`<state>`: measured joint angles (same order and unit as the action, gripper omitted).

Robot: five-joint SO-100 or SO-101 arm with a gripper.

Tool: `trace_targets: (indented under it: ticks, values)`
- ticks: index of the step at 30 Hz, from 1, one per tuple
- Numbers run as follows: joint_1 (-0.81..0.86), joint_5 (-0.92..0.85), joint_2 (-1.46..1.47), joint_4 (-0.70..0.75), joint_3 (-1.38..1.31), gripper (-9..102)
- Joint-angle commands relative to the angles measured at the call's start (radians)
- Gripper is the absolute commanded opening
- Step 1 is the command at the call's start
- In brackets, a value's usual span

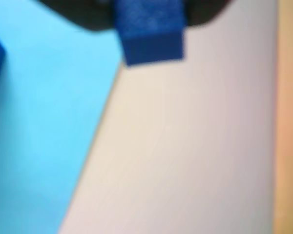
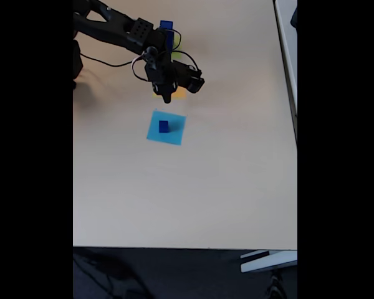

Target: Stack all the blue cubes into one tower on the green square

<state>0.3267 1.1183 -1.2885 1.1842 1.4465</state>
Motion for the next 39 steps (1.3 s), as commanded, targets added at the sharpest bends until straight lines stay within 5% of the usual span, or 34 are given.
trace_targets:
  ticks: [1,39]
  values:
    - [-0.043,0.058,-0.091,0.009,-0.009,3]
    - [-0.222,0.268,0.035,-0.169,0.129,3]
